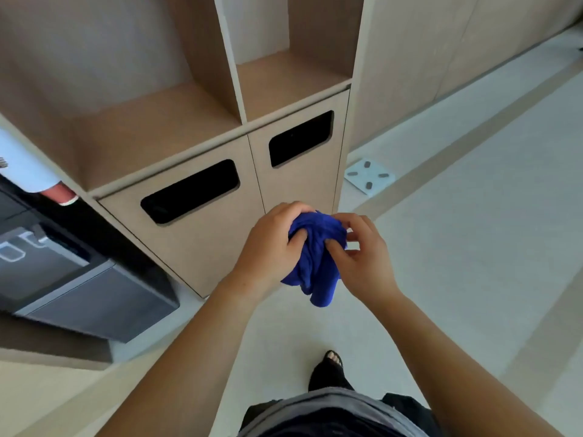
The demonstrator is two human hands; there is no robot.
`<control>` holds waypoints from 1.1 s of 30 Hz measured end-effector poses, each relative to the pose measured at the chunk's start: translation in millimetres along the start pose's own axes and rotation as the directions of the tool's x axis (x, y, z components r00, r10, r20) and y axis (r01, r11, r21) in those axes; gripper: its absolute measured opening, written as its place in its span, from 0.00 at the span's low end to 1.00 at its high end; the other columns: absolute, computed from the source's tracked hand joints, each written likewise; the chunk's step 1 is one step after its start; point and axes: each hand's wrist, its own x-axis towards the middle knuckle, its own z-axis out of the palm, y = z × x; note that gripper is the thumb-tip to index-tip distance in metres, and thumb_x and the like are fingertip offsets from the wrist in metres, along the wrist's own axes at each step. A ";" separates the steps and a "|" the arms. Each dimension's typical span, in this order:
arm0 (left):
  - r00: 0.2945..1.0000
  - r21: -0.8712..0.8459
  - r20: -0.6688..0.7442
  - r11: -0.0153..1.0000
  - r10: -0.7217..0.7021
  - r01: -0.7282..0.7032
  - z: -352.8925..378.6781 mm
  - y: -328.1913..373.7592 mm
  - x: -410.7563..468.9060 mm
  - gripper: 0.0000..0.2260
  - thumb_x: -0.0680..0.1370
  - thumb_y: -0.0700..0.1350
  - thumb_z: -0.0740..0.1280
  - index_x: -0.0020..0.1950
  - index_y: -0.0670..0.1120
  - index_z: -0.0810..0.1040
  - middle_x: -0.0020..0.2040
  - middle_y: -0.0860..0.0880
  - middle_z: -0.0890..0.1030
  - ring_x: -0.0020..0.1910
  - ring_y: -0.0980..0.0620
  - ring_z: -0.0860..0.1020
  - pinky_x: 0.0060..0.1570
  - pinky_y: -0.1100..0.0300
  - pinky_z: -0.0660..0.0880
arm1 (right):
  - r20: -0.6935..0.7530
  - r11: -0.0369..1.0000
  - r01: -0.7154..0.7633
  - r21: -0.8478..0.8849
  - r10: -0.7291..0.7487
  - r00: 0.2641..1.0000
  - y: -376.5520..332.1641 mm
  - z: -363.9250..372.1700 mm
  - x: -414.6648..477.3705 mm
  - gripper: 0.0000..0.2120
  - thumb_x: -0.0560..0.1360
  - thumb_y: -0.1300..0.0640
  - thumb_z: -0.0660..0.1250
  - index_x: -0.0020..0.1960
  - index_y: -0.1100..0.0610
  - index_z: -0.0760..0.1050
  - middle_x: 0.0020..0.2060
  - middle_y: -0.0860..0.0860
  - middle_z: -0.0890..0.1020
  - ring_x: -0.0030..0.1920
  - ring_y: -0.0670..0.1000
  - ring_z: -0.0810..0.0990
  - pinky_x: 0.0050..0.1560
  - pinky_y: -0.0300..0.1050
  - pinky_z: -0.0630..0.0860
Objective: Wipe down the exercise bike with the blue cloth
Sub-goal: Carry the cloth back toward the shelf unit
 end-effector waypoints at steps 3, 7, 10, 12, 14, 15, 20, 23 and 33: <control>1.000 0.047 0.000 0.999 -0.019 0.019 9.3 -3.9 74.5 0.13 0.74 0.38 0.62 0.55 0.51 0.75 0.51 0.54 0.77 0.48 0.56 0.75 0.49 0.65 0.70 | 0.004 0.999 0.036 0.013 -0.036 0.999 11.7 -12.6 75.3 0.21 0.72 0.63 0.64 0.48 0.34 0.71 0.49 0.40 0.75 0.48 0.38 0.74 0.48 0.45 0.78; 0.997 0.066 -0.065 0.997 -0.044 0.049 16.5 -10.4 156.4 0.11 0.74 0.39 0.63 0.53 0.53 0.74 0.50 0.56 0.76 0.44 0.59 0.74 0.46 0.65 0.71 | 0.045 0.998 0.065 -0.005 -0.065 0.997 22.7 -23.9 162.9 0.19 0.72 0.61 0.65 0.52 0.36 0.72 0.50 0.38 0.75 0.49 0.37 0.74 0.47 0.42 0.78; 0.988 0.058 -0.136 0.995 -0.076 0.085 25.8 -17.9 212.6 0.11 0.75 0.39 0.63 0.52 0.53 0.73 0.49 0.56 0.76 0.42 0.63 0.74 0.42 0.73 0.68 | 0.069 0.997 0.072 0.007 -0.072 0.995 35.0 -32.8 218.0 0.18 0.72 0.58 0.69 0.56 0.40 0.71 0.52 0.41 0.75 0.49 0.38 0.74 0.44 0.36 0.77; 0.980 0.038 -0.182 0.996 -0.078 0.086 32.2 -25.5 252.9 0.11 0.75 0.39 0.63 0.52 0.53 0.73 0.50 0.56 0.76 0.43 0.63 0.74 0.42 0.74 0.68 | 0.086 0.996 0.090 0.009 -0.091 0.992 45.9 -37.3 255.9 0.20 0.71 0.55 0.71 0.58 0.40 0.70 0.53 0.42 0.75 0.50 0.38 0.74 0.44 0.32 0.76; 0.974 0.018 -0.214 0.997 -0.070 0.075 35.5 -32.9 293.8 0.11 0.75 0.39 0.63 0.52 0.54 0.73 0.50 0.57 0.76 0.45 0.61 0.74 0.44 0.71 0.68 | 0.110 0.996 0.093 -0.001 -0.092 0.990 55.7 -39.6 294.2 0.25 0.69 0.54 0.73 0.60 0.39 0.68 0.53 0.41 0.74 0.51 0.38 0.74 0.45 0.32 0.75; 0.971 0.008 -0.233 0.998 -0.061 0.064 35.6 -36.7 315.4 0.11 0.74 0.40 0.63 0.52 0.55 0.73 0.49 0.58 0.76 0.45 0.62 0.74 0.44 0.71 0.68 | 0.119 0.995 0.098 -0.014 -0.096 0.988 59.9 -39.7 314.7 0.27 0.68 0.53 0.74 0.62 0.40 0.67 0.54 0.41 0.73 0.52 0.38 0.73 0.46 0.32 0.75; 0.946 -0.059 -0.321 0.998 -0.041 0.023 38.2 -61.2 423.8 0.11 0.72 0.38 0.65 0.47 0.54 0.73 0.46 0.54 0.77 0.42 0.59 0.75 0.43 0.73 0.68 | 0.121 0.995 0.089 -0.052 -0.082 0.989 75.8 -31.7 429.9 0.21 0.71 0.54 0.71 0.60 0.42 0.69 0.52 0.39 0.75 0.51 0.37 0.74 0.45 0.34 0.76; 0.957 0.003 -0.291 1.000 -0.004 0.005 37.5 -74.7 489.5 0.12 0.69 0.35 0.68 0.40 0.53 0.71 0.40 0.55 0.75 0.38 0.59 0.73 0.38 0.73 0.67 | 0.084 0.994 0.106 -0.028 -0.103 0.991 82.1 -26.4 498.7 0.15 0.74 0.58 0.66 0.52 0.39 0.71 0.47 0.38 0.77 0.47 0.39 0.75 0.46 0.36 0.75; 0.884 0.145 -0.465 0.989 0.053 0.017 19.3 -116.8 613.6 0.18 0.65 0.34 0.69 0.37 0.56 0.68 0.38 0.58 0.72 0.40 0.61 0.71 0.38 0.74 0.66 | -0.061 0.961 0.255 0.104 -0.250 0.966 89.6 1.4 660.8 0.20 0.73 0.58 0.67 0.54 0.33 0.71 0.51 0.37 0.77 0.51 0.39 0.76 0.50 0.29 0.71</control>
